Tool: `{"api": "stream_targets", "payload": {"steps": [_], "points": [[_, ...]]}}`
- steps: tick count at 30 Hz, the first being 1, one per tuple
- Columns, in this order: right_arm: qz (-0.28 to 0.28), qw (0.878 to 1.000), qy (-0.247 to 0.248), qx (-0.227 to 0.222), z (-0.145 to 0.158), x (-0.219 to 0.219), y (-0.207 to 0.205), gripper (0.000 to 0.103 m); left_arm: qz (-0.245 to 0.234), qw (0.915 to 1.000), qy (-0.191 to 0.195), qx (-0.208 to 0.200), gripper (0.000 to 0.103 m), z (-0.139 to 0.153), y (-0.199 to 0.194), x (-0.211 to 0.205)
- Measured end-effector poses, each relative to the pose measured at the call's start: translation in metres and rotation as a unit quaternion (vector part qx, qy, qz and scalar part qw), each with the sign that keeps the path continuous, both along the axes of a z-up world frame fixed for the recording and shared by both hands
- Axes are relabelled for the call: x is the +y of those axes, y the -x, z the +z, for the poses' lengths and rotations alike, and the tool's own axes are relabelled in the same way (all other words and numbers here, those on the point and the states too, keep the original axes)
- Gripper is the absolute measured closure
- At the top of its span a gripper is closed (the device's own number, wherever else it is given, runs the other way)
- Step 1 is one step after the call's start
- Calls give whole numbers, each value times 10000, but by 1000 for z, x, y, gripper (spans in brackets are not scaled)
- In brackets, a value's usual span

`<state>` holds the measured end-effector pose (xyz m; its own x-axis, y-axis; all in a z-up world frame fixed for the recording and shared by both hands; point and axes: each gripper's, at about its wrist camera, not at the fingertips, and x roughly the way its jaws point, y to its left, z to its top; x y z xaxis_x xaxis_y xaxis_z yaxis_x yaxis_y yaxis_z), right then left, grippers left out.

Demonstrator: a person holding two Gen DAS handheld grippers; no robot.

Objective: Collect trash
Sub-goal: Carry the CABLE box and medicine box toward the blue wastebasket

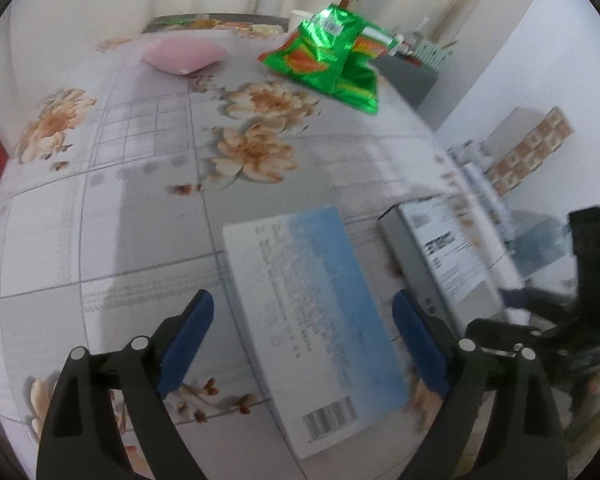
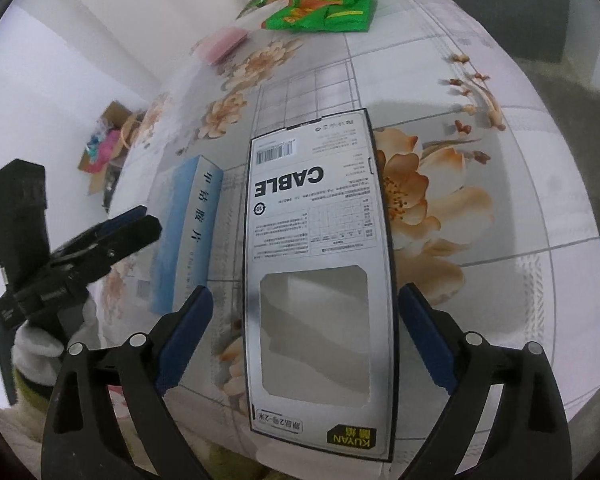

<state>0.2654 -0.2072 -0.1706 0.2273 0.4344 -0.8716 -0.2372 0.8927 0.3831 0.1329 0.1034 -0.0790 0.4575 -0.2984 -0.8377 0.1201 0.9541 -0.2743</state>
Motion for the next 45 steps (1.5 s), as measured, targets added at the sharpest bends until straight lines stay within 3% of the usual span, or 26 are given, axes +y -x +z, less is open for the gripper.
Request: {"api": "stream_targets", "payload": {"steps": [4,8,12,18,23,27,30,36,45], "points": [[55,9995,273,-155,-1,8,4,13,-62,9998,147,128,15,-15,-1,-4],[34,9998,190,-99,-2,0,5,13,-356,9992,124,-135,15,-15,1,-14],[63,9995,267,-135,-3,1,7,13,-461,9987,-40,-194,15,-16,-1,-20],[215,9957,775,-449,-6,16,8,13,-556,9968,-492,-311,18,-19,-2,-25],[277,9915,1126,-594,-5,14,10,28,-677,9952,-604,-366,21,-17,1,-24],[75,9943,934,-508,-4,1,8,27,-645,9961,-561,-240,21,-18,-1,-24],[47,9955,823,-476,-5,1,6,21,-578,9966,-569,-154,20,-20,-5,-26],[221,9888,1287,-723,-7,15,8,19,-550,9922,-1099,-212,20,-23,-7,-38],[251,9846,1498,-869,-7,15,7,25,-466,9900,-1309,-242,22,-24,-5,-42]]}}
